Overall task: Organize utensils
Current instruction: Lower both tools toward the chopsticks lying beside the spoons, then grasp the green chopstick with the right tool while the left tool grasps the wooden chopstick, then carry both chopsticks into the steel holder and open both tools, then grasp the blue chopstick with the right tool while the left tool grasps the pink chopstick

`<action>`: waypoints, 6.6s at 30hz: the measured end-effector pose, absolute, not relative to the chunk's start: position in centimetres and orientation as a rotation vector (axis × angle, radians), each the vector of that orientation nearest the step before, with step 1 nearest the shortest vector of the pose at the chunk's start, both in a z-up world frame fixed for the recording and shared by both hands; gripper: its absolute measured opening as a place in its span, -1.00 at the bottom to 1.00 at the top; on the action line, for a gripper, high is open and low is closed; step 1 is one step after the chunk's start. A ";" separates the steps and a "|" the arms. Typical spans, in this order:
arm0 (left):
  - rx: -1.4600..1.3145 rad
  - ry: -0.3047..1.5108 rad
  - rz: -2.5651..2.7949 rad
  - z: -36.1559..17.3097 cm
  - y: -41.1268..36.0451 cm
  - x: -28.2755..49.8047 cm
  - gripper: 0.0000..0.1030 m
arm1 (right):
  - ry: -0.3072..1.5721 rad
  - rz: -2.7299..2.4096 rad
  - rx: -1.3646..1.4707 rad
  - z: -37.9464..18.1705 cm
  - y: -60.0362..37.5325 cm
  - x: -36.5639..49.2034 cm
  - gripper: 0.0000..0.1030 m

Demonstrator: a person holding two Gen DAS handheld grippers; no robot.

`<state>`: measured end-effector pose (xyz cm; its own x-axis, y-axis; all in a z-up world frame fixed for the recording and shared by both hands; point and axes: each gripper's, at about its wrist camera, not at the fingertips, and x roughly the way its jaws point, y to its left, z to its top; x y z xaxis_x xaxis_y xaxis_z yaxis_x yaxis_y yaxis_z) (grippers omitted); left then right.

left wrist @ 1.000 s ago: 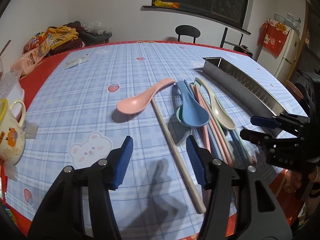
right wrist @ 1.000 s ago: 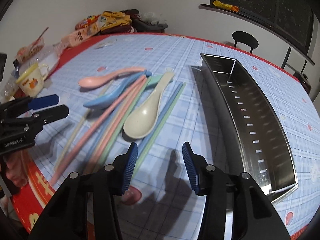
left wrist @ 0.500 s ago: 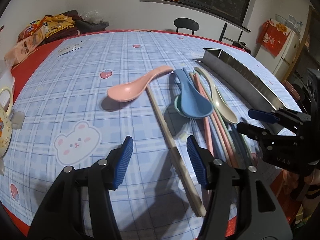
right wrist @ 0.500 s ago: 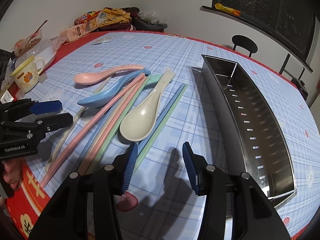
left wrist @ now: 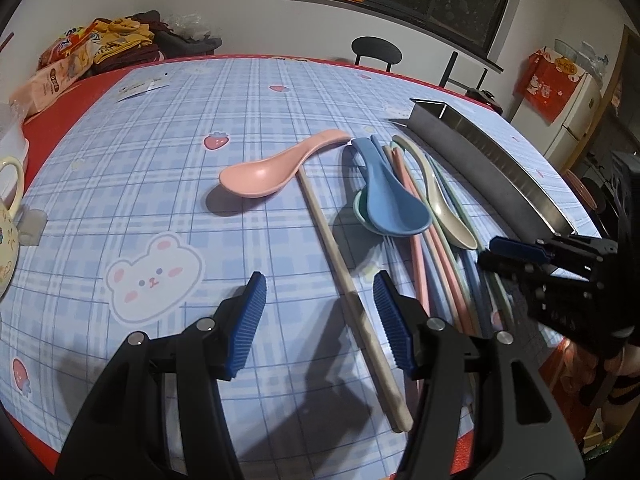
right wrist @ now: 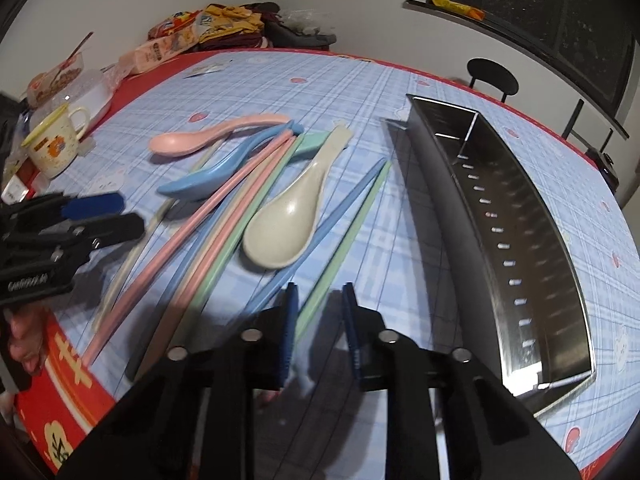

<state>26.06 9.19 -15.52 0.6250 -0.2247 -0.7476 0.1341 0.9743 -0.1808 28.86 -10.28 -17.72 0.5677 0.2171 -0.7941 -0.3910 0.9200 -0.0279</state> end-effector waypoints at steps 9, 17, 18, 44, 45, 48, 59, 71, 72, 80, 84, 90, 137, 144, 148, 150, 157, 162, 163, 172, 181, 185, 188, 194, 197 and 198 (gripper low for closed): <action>-0.096 0.879 -0.193 -15.6 8.9 26.0 0.09 | 0.885 0.327 -0.167 -17.9 -10.8 30.4 -0.69; -0.060 0.888 -0.164 -15.8 8.2 26.1 0.07 | 0.874 0.338 -0.160 -17.9 -10.9 29.9 -0.80; -0.048 0.891 -0.158 -15.8 8.1 26.1 0.07 | 0.875 0.342 -0.153 -17.9 -11.0 29.9 -0.80; 0.176 0.926 -0.120 -15.9 4.8 27.8 -0.18 | 0.884 0.406 -0.010 -18.1 -12.7 30.1 -0.79; 0.180 0.921 -0.119 -15.9 4.8 27.8 -0.18 | 0.884 0.404 -0.015 -18.1 -12.6 30.1 -0.79; 0.182 0.912 -0.115 -16.0 4.7 27.8 -0.18 | 0.883 0.402 -0.019 -18.1 -12.6 30.1 -0.79; 0.200 0.896 -0.160 -16.0 4.0 27.9 -0.71 | 0.882 0.397 -0.030 -18.0 -12.5 30.0 -0.79; 0.121 0.895 -0.177 -16.1 6.1 26.1 -0.73 | 0.878 0.377 -0.072 -18.0 -11.8 30.0 -0.78; 0.125 0.893 -0.173 -16.1 6.0 26.2 -0.73 | 0.877 0.374 -0.080 -18.0 -11.7 30.0 -0.78; 0.165 0.886 -0.161 -16.2 5.5 26.4 -0.73 | 0.874 0.366 -0.054 -18.0 -12.2 30.0 -0.87; 0.201 0.879 -0.149 -16.2 5.0 26.3 -0.77 | 0.855 0.358 -0.014 -17.7 -13.1 29.9 -0.88; 0.081 0.883 -0.191 -16.0 6.9 26.1 -0.79 | 0.809 0.338 -0.005 -17.1 -13.4 29.3 -0.88; -0.450 0.756 -0.330 -8.9 -6.2 33.3 -0.79 | 0.747 0.451 0.251 -15.0 -26.6 36.6 -0.88; -0.593 0.804 -0.323 -10.7 -8.9 35.8 -0.79 | 0.757 0.434 0.262 -15.0 -27.3 36.5 -0.88; -0.686 0.818 -0.263 -12.0 -9.1 36.6 -0.79 | 0.760 0.417 0.251 -15.0 -27.3 36.5 -0.88; -0.738 0.831 -0.245 -12.7 -9.3 36.9 -0.79 | 0.764 0.409 0.246 -15.1 -27.2 36.6 -0.88; -0.731 0.851 -0.203 -13.7 -10.9 37.4 -0.79 | 0.772 0.398 0.240 -15.3 -27.1 36.8 -0.87; -0.732 0.848 -0.183 -14.0 -10.6 37.5 -0.79 | 0.776 0.396 0.237 -15.5 -27.0 36.9 -0.87; -0.731 0.845 -0.180 -14.0 -10.6 37.5 -0.79 | 0.776 0.397 0.236 -15.5 -27.0 36.9 -0.88; -0.695 0.844 -0.179 -13.8 -10.8 38.0 -0.51 | 0.779 0.405 0.235 -15.6 -26.8 37.0 -0.87; -0.591 0.713 -0.142 -9.5 -7.7 36.0 0.23 | 0.706 0.411 0.192 -14.0 -26.3 35.7 0.15; -0.513 0.643 -0.110 -7.3 -5.3 34.2 0.77 | 0.653 0.392 0.151 -13.1 -25.7 34.9 0.87; -0.439 0.609 -0.074 -6.2 -3.1 32.8 0.88 | 0.619 0.369 0.092 -12.7 -24.7 34.2 0.89; -0.285 0.602 -0.026 -5.7 2.0 30.7 0.88 | 0.560 0.356 -0.018 -12.5 -22.1 32.3 0.89; -0.242 0.587 -0.032 -5.7 4.8 29.5 0.88 | 0.544 0.377 0.018 -11.5 -21.1 30.9 0.89; -0.227 0.582 -0.037 -5.7 5.6 29.0 0.88 | 0.540 0.388 0.038 -11.3 -20.9 30.5 0.89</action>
<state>29.04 5.62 -5.72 0.8356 -0.0984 -0.5404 -0.0293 0.9745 -0.2227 30.48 -20.87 -11.25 0.7868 0.3699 -0.4941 -0.3503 0.9267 0.1361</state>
